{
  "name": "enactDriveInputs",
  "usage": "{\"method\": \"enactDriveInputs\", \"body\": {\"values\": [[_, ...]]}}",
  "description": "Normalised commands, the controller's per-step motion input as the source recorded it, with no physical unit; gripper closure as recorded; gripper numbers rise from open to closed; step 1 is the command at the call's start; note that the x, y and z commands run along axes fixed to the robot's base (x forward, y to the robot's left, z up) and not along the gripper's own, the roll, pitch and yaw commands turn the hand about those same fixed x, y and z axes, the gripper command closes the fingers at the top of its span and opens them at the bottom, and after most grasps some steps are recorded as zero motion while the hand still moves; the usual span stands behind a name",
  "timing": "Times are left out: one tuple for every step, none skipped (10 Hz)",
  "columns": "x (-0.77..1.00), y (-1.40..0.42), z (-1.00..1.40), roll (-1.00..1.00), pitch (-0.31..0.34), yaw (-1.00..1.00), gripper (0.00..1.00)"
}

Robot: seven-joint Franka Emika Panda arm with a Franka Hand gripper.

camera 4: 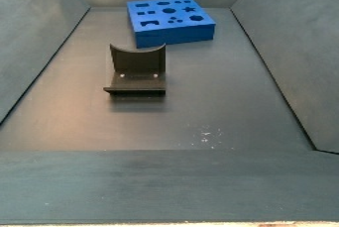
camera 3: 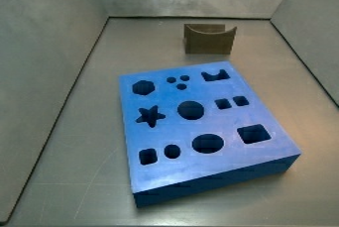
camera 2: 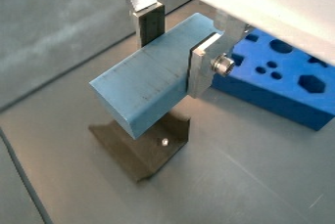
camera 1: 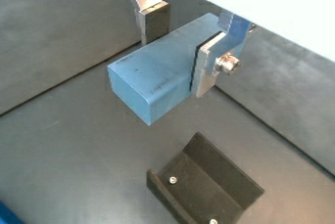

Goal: Pick up the rectangle object. Move up. Place the rectangle object on the fixture. Regrasp the rectangle object. Move to above the board. Insert the rectangle object.
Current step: Place the rectangle object on the fixture.

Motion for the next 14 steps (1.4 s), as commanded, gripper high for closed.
{"method": "enactDriveInputs", "body": {"values": [[1.0, 0.37, -0.43, -1.0, 0.13, 0.0, 1.0], [1.0, 0.26, -0.3, -1.0, 0.131, 0.0, 1.0], [0.89, 0.16, -0.16, -1.0, 0.148, -0.01, 1.0], [0.79, 0.12, -0.1, -1.0, 0.168, -0.02, 1.0], [0.71, 0.1, -0.06, -1.0, 0.186, -0.03, 1.0], [0.61, 0.07, -0.04, -1.0, 0.205, -0.04, 1.0], [0.54, 0.06, -0.03, -1.0, 0.218, -0.05, 1.0], [0.47, 0.06, -0.02, -1.0, 0.232, -0.07, 1.0], [0.37, 0.05, -0.02, -1.0, 0.256, -0.09, 1.0], [0.31, 0.05, -0.02, -1.0, 0.27, -0.1, 1.0], [0.23, 0.06, -0.02, -1.0, 0.295, -0.14, 1.0], [0.17, 0.05, -0.01, -1.0, 0.314, -0.16, 1.0], [0.13, 0.05, -0.01, -0.96, 0.314, -0.13, 1.0], [0.08, 0.05, -0.01, -0.65, 0.215, -0.13, 1.0]]}}
